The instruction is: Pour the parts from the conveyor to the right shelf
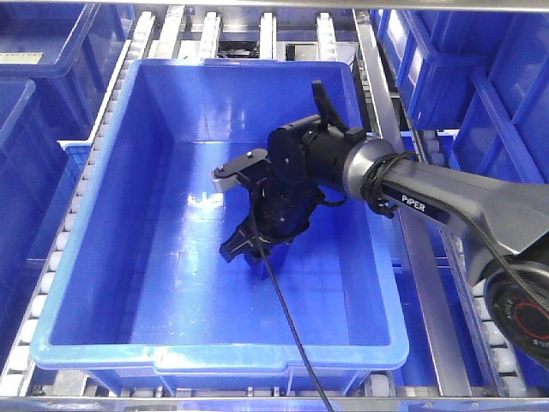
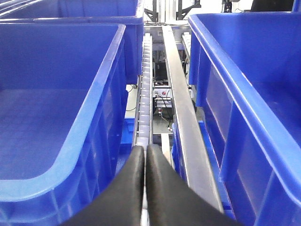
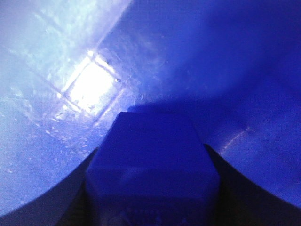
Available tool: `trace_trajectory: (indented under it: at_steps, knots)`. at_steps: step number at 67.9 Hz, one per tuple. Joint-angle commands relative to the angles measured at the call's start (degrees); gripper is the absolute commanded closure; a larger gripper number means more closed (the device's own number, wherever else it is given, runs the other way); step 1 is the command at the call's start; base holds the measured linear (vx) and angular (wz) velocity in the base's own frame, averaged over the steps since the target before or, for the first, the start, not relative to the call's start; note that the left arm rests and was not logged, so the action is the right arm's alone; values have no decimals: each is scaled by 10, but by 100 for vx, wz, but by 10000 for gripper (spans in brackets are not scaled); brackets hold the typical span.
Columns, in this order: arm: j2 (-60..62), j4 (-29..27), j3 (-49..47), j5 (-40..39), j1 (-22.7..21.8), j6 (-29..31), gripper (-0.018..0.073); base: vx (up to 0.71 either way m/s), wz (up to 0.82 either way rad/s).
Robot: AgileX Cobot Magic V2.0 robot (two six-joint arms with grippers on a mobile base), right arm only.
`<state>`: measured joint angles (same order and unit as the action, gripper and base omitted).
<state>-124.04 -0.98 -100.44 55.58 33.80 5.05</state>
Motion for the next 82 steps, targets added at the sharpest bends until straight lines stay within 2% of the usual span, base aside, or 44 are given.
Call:
trace_trajectory:
  at_steps: [1, 14, 20, 32, 38, 44, 58, 65, 72, 80, 82]
  knots:
    - [34, 4, -20, -14, 0, 8, 550, 0, 0]
    - [34, 6, -20, -14, 0, 6, 448, 0, 0]
    - [34, 6, -20, -14, 0, 6, 352, 0, 0]
    - [35, 6, -20, -15, 0, 6, 65, 0, 0]
    - [39, 5, -20, -20, 0, 6, -22, 0, 0]
    - [49, 4, -20, -22, 0, 6, -52, 0, 0]
    - [89, -2, -20, 1, 0, 3, 9, 0, 0]
    - [113, -2, -19, 20, 0, 3, 91, 0, 0]
    - [138, -7, -18, 34, 0, 1, 251, 0, 0]
    - [167, -24, -18, 39, 0, 7, 529, 0, 0]
    - [173, -28, -18, 39, 0, 7, 576, 0, 0]
